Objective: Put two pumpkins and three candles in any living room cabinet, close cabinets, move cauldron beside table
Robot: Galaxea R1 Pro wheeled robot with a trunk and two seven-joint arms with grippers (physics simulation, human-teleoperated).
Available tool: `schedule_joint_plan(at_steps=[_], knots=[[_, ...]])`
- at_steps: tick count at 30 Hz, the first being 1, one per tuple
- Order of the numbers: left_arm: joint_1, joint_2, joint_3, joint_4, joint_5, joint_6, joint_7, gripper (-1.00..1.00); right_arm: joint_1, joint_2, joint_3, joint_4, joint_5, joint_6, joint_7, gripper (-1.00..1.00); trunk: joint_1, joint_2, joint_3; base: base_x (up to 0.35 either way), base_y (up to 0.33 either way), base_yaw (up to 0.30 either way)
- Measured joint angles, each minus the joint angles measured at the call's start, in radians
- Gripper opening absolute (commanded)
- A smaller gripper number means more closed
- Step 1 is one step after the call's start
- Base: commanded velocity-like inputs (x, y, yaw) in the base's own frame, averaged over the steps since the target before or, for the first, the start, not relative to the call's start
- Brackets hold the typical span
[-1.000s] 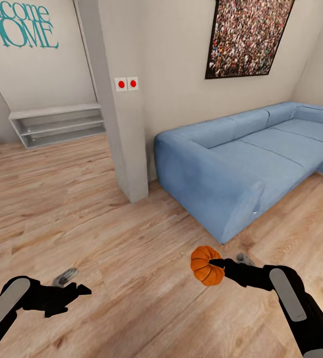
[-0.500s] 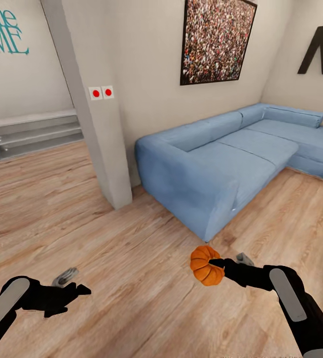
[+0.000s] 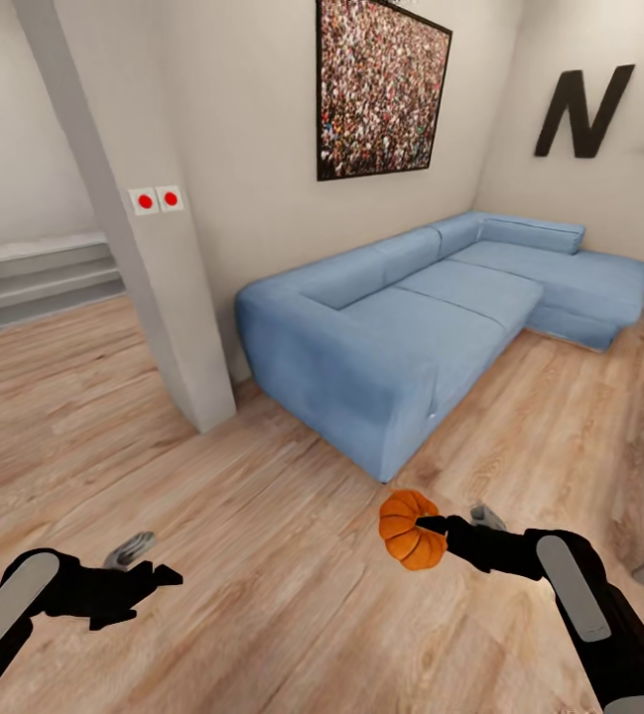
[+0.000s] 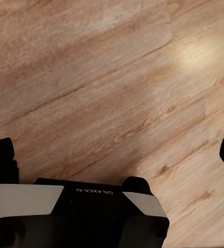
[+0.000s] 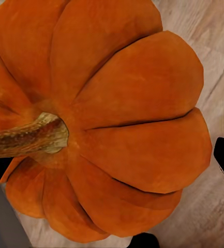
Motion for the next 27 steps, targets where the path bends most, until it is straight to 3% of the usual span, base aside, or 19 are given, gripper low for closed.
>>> schedule_joint_plan(at_steps=[27], knots=[[0.0,0.001,0.0,-0.009,0.003,0.001,0.0,1.0,0.0,0.003,0.001,0.002,0.005,-0.005,-0.001,-1.0,0.0,0.0,0.037,0.0,0.0,-0.141]])
